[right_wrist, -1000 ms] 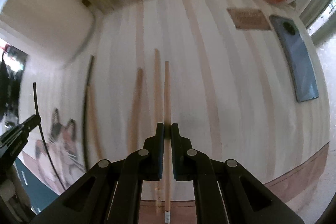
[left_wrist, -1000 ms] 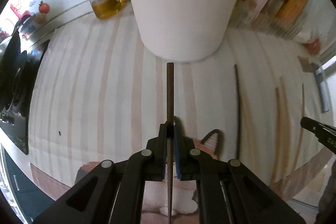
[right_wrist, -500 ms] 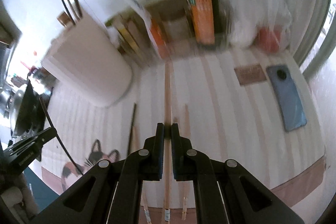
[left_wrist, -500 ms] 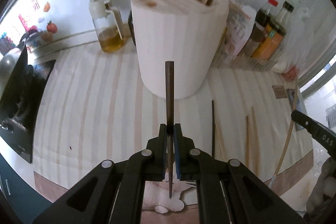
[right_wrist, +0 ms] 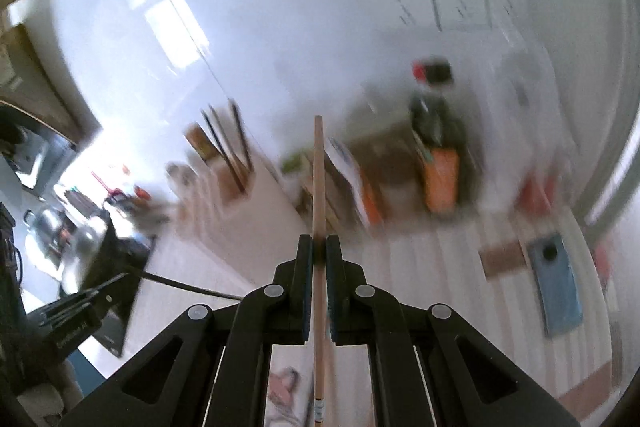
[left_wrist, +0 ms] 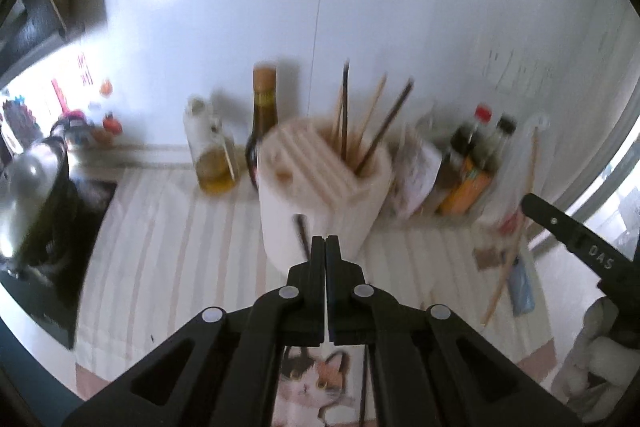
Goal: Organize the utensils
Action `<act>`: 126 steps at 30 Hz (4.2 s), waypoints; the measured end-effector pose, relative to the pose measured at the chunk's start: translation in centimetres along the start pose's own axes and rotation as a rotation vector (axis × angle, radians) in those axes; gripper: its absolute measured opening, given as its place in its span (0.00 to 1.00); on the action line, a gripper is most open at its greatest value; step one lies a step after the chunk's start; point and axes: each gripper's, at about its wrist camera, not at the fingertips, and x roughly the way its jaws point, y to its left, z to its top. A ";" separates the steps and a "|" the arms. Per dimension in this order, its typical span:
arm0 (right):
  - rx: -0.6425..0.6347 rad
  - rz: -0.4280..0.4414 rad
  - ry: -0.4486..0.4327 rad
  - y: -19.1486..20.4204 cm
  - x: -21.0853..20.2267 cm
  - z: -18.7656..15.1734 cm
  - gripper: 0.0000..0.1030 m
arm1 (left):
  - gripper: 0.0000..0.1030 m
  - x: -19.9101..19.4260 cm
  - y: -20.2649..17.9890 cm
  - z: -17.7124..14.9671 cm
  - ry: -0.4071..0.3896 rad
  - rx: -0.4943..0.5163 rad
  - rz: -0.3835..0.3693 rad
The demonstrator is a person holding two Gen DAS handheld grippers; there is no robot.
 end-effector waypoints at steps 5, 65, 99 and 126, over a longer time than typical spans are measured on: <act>-0.048 0.045 -0.084 3.1 -0.6 4.1 0.06 | 0.00 -1.8 0.5 2.5 -0.072 -0.017 -0.010; 0.044 -0.197 0.527 -4.1 16.9 -14.3 0.06 | 0.09 15.5 10.3 -19.4 0.560 -0.132 0.139; 0.030 -0.188 0.564 -2.2 19.7 -14.2 0.06 | 0.04 20.3 7.7 -11.3 0.444 -0.042 0.148; -0.004 0.033 0.063 4.5 4.4 -0.2 0.06 | 0.03 -1.2 6.6 1.3 -0.097 -0.070 0.007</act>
